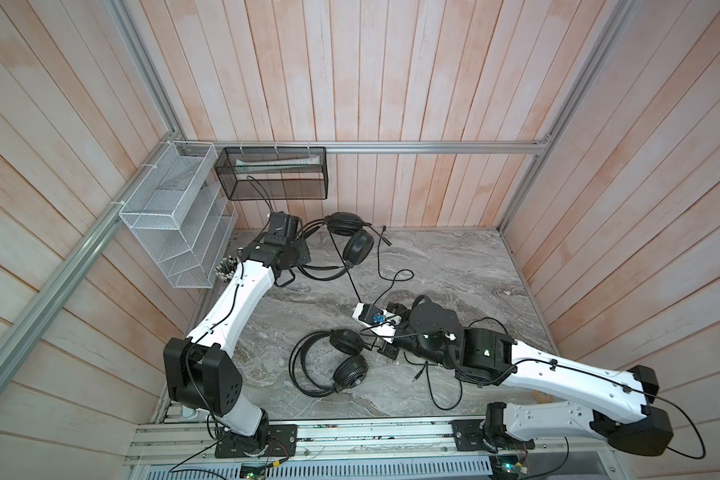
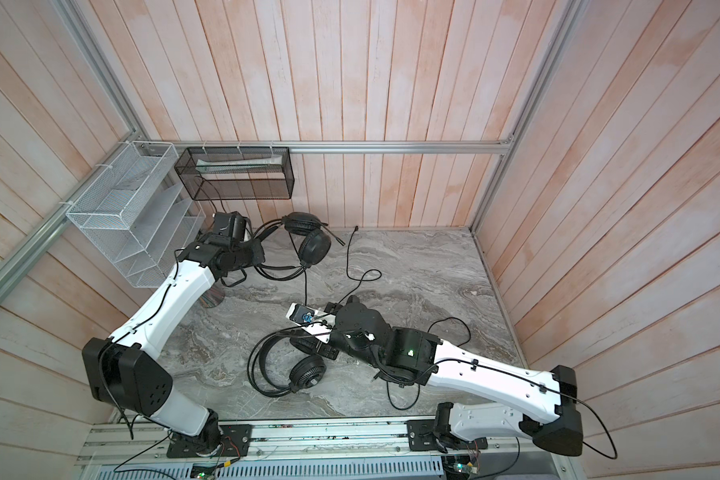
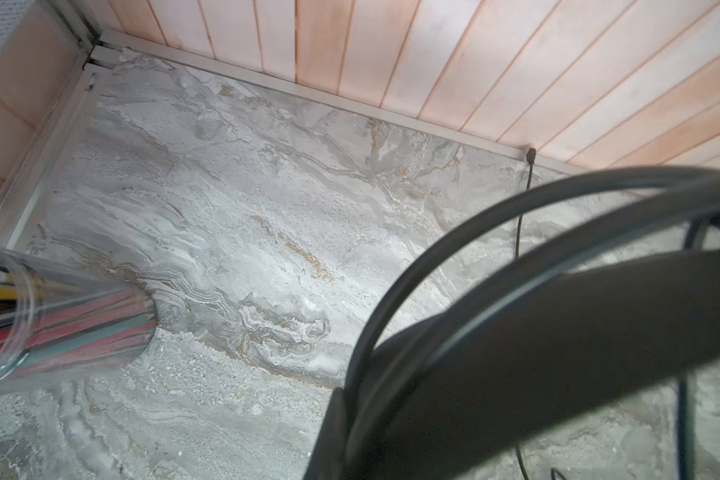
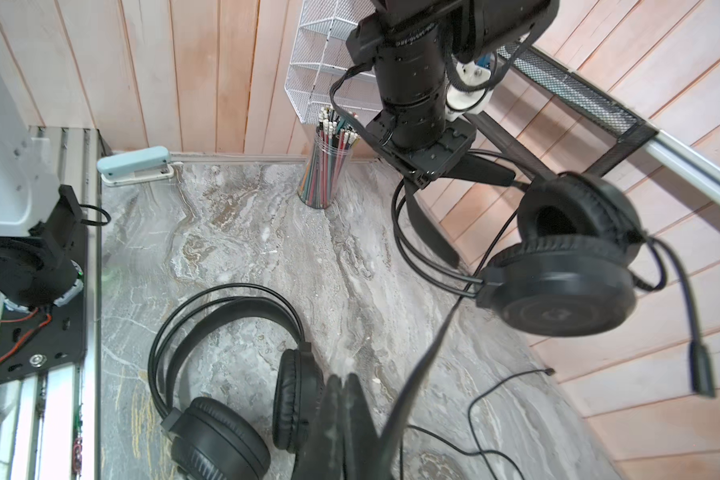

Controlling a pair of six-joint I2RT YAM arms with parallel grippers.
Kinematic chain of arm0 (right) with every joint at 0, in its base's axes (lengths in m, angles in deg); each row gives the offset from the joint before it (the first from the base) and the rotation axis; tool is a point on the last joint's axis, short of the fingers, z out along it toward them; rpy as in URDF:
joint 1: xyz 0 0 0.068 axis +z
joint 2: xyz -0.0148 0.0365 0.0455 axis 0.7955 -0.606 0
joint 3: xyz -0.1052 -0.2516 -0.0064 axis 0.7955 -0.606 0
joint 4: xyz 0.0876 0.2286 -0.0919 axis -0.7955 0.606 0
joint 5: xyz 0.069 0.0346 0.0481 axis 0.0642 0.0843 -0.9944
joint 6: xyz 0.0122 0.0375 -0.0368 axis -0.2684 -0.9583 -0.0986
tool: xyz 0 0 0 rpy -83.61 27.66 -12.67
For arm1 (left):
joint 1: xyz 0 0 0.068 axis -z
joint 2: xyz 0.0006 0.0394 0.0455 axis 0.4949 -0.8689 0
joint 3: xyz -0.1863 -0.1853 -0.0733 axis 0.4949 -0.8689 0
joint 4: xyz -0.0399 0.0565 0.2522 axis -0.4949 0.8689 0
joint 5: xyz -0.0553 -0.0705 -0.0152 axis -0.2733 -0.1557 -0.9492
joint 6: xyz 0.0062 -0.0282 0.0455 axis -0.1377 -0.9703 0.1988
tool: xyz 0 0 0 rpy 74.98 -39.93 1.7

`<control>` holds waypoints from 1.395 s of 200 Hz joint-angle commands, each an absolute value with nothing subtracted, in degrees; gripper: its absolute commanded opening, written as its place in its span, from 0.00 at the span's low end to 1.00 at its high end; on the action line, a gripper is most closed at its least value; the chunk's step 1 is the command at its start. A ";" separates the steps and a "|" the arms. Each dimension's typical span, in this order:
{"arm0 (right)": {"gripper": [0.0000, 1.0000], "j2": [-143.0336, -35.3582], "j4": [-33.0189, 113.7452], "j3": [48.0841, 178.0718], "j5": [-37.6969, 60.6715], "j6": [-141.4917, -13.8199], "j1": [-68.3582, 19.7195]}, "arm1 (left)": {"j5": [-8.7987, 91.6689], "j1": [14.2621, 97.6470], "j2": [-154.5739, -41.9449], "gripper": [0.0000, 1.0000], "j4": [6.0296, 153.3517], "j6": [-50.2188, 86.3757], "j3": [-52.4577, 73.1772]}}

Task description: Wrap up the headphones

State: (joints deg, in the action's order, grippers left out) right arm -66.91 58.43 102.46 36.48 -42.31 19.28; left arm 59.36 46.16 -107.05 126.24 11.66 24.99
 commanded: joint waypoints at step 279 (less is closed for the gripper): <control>0.06 -74.12 26.06 104.20 63.70 -21.98 5.24 | 73.04 66.13 -91.34 0.00 122.06 21.51 5.97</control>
